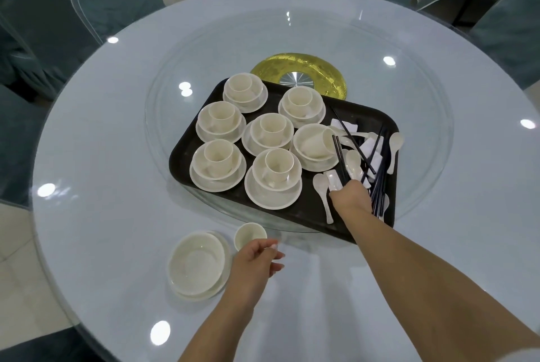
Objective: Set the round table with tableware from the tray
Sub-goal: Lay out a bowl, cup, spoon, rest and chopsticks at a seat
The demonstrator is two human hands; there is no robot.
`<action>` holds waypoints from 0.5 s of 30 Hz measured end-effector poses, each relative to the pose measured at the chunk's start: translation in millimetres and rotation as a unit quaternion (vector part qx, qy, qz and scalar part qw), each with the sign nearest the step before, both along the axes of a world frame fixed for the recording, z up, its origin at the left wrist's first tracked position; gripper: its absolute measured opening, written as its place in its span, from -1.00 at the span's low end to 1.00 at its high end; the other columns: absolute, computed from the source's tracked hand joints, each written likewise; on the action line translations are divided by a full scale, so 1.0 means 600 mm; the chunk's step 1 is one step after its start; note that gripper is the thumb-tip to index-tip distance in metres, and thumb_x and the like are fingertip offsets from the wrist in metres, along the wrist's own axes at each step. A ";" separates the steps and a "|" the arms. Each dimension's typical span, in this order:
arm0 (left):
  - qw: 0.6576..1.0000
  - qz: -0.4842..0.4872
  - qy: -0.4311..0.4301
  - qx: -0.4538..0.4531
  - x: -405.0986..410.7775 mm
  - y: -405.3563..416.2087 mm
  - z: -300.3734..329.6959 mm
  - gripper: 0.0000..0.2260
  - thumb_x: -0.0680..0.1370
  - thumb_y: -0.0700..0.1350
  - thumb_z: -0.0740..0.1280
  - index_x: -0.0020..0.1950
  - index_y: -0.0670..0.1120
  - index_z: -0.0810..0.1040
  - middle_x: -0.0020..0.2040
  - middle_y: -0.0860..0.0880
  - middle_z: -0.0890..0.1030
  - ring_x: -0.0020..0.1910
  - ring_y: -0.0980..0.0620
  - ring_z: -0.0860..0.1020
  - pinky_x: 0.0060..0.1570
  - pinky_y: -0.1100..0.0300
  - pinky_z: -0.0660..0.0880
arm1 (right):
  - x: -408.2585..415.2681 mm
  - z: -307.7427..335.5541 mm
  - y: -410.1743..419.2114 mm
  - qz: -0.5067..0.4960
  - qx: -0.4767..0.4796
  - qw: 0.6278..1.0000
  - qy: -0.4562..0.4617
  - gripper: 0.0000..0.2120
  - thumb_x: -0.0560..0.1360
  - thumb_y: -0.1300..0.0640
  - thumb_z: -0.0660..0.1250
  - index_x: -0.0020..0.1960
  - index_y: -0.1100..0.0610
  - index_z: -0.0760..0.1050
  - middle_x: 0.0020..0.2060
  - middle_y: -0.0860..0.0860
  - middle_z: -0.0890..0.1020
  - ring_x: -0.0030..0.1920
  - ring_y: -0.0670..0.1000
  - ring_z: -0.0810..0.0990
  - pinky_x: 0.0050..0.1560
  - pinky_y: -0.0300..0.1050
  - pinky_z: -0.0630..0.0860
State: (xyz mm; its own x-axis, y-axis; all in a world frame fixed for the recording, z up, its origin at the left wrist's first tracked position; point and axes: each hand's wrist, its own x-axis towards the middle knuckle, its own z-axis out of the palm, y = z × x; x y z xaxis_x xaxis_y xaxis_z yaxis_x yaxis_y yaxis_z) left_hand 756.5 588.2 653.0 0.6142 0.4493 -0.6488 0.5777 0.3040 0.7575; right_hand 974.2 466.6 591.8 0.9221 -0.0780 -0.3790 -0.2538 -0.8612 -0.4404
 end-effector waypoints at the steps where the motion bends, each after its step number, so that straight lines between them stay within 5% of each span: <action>1: 1.000 0.001 -0.001 0.000 -0.001 0.001 0.000 -0.87 0.60 -0.15 0.29 0.06 -0.03 0.63 -0.10 -0.06 0.69 -0.19 0.02 0.66 -0.15 0.26 0.55 | 0.001 0.000 0.001 -0.008 0.007 1.000 0.006 -0.75 0.51 0.12 0.33 0.07 0.29 0.48 -0.02 0.21 0.61 -0.02 0.23 0.59 -0.19 -0.06 0.44; 10: 1.000 0.009 -0.010 -0.006 -0.013 0.003 0.001 -0.86 0.60 -0.15 0.28 0.07 -0.06 0.63 -0.10 -0.07 0.69 -0.20 0.02 0.66 -0.11 0.24 0.58 | -0.010 -0.003 -0.003 -0.082 0.118 0.989 0.016 -0.66 0.58 0.11 0.26 0.25 0.32 0.37 0.10 0.24 0.56 0.11 0.26 0.54 -0.05 -0.06 0.39; 15: 1.000 0.010 -0.014 -0.010 -0.008 0.002 0.003 -0.88 0.61 -0.14 0.29 0.06 -0.04 0.62 -0.10 -0.05 0.69 -0.17 0.01 0.67 -0.09 0.21 0.60 | -0.046 0.026 -0.021 -0.098 0.255 0.960 -0.062 -0.86 0.52 0.11 0.36 0.01 0.13 0.45 -0.20 -0.05 0.54 -0.07 0.06 0.55 -0.09 -0.13 0.39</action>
State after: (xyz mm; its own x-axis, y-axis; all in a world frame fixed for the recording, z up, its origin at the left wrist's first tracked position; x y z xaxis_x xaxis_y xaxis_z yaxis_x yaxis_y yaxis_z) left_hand 751.4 589.1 654.7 0.6228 0.4488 -0.6408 0.5500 0.3314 0.7666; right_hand 946.5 454.0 607.2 0.9492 -0.0882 -0.3022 -0.3073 -0.4670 -0.8291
